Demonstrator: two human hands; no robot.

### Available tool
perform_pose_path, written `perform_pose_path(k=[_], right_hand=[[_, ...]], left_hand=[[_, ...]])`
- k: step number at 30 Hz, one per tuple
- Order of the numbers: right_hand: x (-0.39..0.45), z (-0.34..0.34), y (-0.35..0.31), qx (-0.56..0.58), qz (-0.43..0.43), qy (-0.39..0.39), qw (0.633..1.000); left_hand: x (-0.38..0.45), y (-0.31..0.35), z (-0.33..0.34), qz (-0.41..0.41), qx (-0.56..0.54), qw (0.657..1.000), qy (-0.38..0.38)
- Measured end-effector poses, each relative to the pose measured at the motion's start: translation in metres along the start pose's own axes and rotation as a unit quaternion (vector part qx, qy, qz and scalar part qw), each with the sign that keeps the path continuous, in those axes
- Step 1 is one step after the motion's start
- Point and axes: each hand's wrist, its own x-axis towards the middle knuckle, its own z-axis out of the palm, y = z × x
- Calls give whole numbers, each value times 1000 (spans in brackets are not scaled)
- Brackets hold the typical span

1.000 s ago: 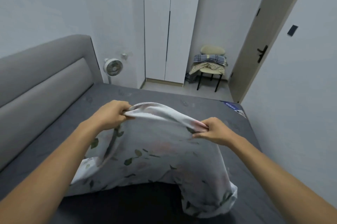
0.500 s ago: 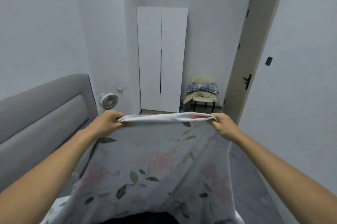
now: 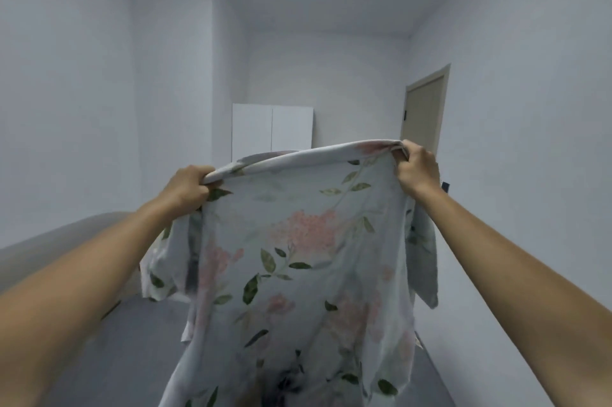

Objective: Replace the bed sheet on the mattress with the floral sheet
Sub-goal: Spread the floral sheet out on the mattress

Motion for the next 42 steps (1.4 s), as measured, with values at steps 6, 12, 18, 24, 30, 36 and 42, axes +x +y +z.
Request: perform_pose_path(k=[6, 12, 18, 24, 30, 36, 42], right_hand=[[29, -45, -13, 34, -27, -156, 987], [95, -133, -88, 9, -87, 61, 994], [107, -148, -89, -55, -104, 16, 993], [70, -120, -36, -132, -79, -101, 983], [93, -132, -64, -103, -93, 50, 989], [79, -87, -47, -50, -117, -87, 988], [-35, 54, 33, -40, -52, -239, 969]], left_hand=[[25, 26, -31, -3, 48, 999, 5], [90, 108, -110, 87, 85, 977, 177], [106, 124, -123, 72, -3, 994, 88], [81, 77, -76, 79, 17, 997, -13], [82, 107, -101, 117, 5, 981, 156], [60, 69, -84, 72, -58, 995, 33], [-70, -52, 19, -94, -40, 989, -105]])
